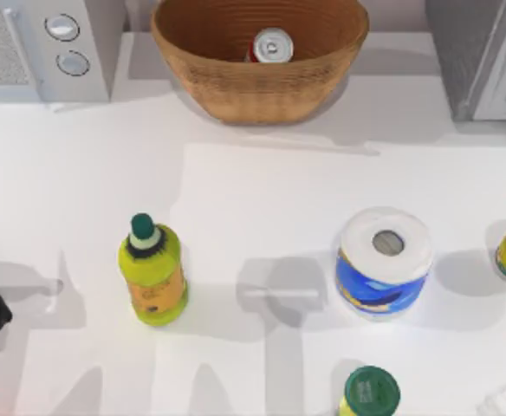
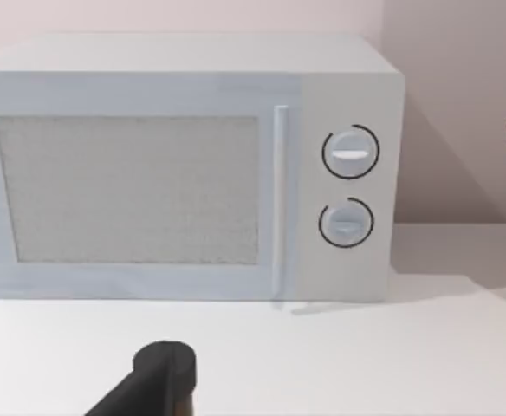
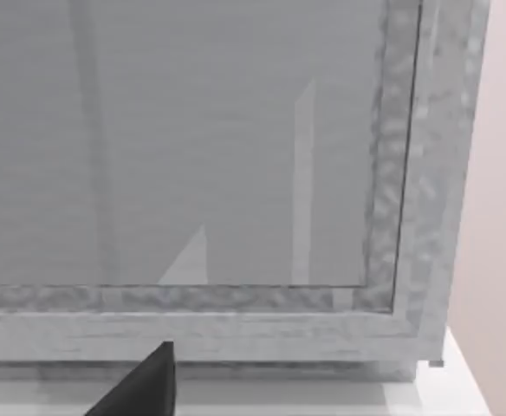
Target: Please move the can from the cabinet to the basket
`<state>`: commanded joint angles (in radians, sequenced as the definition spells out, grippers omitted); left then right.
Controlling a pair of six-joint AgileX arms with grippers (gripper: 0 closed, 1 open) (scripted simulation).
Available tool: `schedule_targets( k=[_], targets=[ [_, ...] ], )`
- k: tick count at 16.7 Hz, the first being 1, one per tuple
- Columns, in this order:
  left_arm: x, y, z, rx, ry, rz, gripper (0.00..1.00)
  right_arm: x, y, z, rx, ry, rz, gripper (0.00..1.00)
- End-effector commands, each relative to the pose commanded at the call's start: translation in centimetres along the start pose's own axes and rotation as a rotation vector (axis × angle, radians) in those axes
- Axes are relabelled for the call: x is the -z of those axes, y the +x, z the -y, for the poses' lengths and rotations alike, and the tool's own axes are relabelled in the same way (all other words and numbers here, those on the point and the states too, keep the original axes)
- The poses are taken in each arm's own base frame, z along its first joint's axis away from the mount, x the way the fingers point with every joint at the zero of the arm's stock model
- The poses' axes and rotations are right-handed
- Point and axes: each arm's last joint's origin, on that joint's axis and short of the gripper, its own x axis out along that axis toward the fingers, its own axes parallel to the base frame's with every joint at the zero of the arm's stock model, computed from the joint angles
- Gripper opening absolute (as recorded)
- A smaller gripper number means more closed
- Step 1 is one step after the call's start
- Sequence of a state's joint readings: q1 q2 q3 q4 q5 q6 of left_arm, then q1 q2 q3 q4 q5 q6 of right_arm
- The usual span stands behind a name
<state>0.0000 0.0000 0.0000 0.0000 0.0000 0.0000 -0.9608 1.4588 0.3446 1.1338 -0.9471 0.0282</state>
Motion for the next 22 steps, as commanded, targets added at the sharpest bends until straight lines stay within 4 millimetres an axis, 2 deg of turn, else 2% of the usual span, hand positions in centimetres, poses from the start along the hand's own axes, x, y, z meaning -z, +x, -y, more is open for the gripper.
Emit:
schedule_targets(
  k=[3,9,12,14,17,20,22],
  targets=[
    [0.0,0.0,0.0,0.0,0.0,0.0,1.0,0.8,-0.6,1.5,-0.001,-0.002,0.001,1.0],
    [0.0,0.0,0.0,0.0,0.0,0.0,1.0,0.9,-0.6,1.6,-0.002,0.0,-0.001,1.0],
    [0.0,0.0,0.0,0.0,0.0,0.0,1.0,-0.2,-0.1,2.7,-0.006,-0.006,0.003,1.0],
    [0.0,0.0,0.0,0.0,0.0,0.0,1.0,-1.9,0.7,4.1,-0.007,-0.012,0.006,1.0],
    [0.0,0.0,0.0,0.0,0.0,0.0,1.0,-5.8,1.8,6.8,-0.005,-0.012,0.006,1.0],
    [0.0,0.0,0.0,0.0,0.0,0.0,1.0,-11.3,2.7,8.8,-0.003,0.001,-0.002,1.0],
    [0.0,0.0,0.0,0.0,0.0,0.0,1.0,-15.6,2.9,9.3,-0.002,0.015,-0.01,1.0]
  ],
)
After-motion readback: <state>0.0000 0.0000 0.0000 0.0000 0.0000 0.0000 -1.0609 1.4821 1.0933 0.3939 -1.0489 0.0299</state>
